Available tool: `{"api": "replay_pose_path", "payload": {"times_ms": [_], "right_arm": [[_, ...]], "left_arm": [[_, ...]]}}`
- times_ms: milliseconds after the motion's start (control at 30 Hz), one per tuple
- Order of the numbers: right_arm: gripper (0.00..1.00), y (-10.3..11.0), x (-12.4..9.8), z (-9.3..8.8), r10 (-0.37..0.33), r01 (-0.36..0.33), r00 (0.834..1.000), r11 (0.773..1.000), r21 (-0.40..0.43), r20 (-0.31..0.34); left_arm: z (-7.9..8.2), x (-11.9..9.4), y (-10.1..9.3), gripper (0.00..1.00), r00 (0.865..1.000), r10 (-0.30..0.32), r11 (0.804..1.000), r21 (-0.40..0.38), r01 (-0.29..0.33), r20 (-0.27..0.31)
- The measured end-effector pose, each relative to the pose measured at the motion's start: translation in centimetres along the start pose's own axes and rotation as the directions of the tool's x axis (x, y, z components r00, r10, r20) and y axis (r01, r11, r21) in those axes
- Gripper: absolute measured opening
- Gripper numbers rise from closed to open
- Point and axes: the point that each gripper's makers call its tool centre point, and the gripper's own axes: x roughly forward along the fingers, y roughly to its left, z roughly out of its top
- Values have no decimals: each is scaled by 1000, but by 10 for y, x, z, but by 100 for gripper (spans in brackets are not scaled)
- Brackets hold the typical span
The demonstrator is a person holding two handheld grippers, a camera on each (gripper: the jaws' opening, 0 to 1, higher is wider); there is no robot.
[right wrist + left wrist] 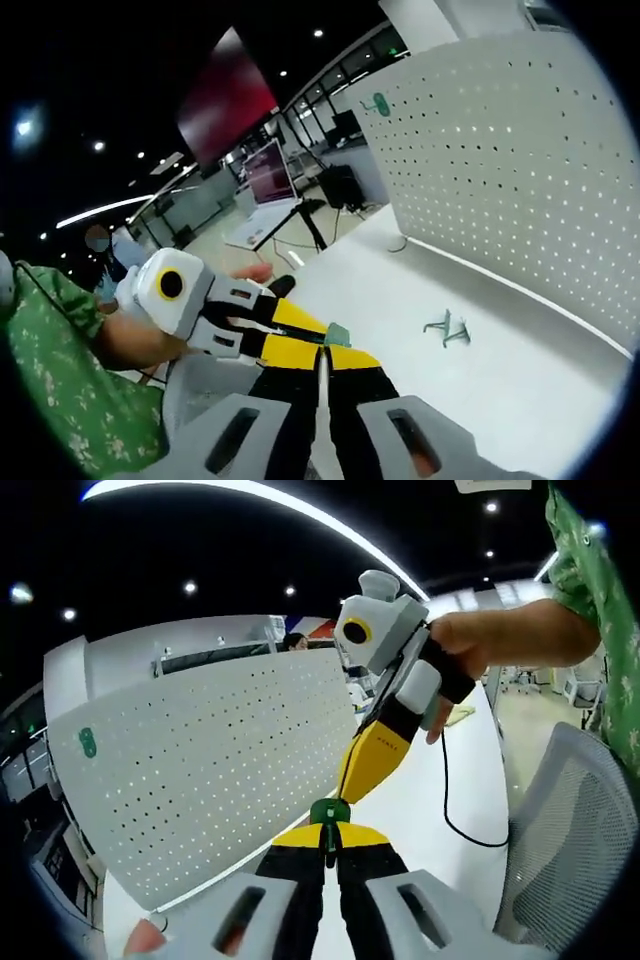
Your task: Insert the hook assembly into the mounting plate slot until the hook locks in place.
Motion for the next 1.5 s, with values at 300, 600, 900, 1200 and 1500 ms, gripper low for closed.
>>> {"api": "replay_pose_path", "payload": {"times_ms": [300,600,900,1200,1500], "right_arm": [[4,-6,2,-1,-68,69,998,991,-117,6],[5,-9,10,12,-176,187,982,928,-322,63],[1,-8,9,22,-215,244,970,888,-390,116],[0,-7,6,24,-216,252,967,898,-360,137],[0,-7,2,28,-177,221,964,950,-222,200]], "left_arm": [[3,0,15,3,998,48,979,-202,-40,34],[21,2,22,3,994,91,956,-285,-70,63],[29,3,25,3,990,123,934,-344,-93,68],[33,0,21,4,987,141,966,-228,-121,71],[42,0,21,5,983,155,975,-176,-136,98]]}}
